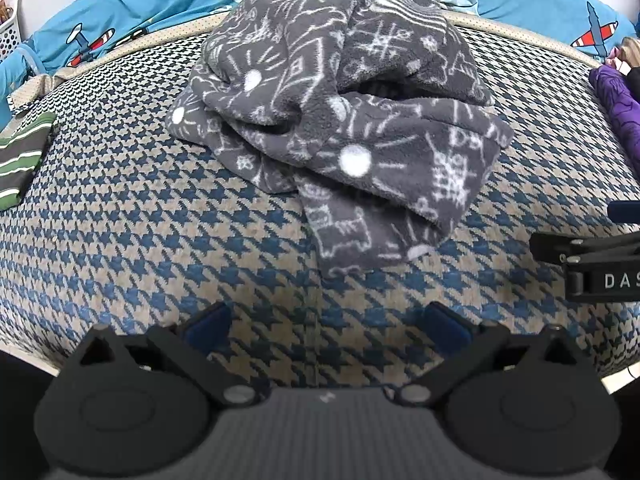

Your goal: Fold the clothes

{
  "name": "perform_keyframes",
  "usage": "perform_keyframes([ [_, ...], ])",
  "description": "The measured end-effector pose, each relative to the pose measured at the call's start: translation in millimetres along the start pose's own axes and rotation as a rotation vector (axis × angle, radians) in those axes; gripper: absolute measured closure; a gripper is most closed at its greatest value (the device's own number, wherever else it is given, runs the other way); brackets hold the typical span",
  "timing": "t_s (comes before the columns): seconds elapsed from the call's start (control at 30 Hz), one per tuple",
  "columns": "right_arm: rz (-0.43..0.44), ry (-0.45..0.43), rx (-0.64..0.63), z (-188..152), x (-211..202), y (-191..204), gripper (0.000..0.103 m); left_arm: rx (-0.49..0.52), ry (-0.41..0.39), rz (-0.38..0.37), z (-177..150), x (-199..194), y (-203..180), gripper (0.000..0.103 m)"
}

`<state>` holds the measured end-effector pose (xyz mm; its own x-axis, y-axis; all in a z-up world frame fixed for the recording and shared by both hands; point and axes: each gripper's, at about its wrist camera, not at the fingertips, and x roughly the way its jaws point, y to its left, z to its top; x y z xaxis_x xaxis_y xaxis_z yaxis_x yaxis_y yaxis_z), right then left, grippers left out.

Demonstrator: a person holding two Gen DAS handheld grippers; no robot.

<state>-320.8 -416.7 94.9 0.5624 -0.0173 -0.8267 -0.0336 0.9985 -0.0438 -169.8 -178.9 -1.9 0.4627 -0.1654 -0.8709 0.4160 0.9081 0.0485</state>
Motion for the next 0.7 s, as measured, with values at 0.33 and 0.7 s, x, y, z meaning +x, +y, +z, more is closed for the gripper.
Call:
perform_keyframes([
  [0.33,0.002,-0.009,0.001,20,27,2,0.000,-0.014,-0.002,0.014,1,0,-9,0.000],
  [0.7,0.008,-0.019,-0.004,42,56,4,0.000,-0.036,-0.011,0.031,4,-3,-17,0.000],
])
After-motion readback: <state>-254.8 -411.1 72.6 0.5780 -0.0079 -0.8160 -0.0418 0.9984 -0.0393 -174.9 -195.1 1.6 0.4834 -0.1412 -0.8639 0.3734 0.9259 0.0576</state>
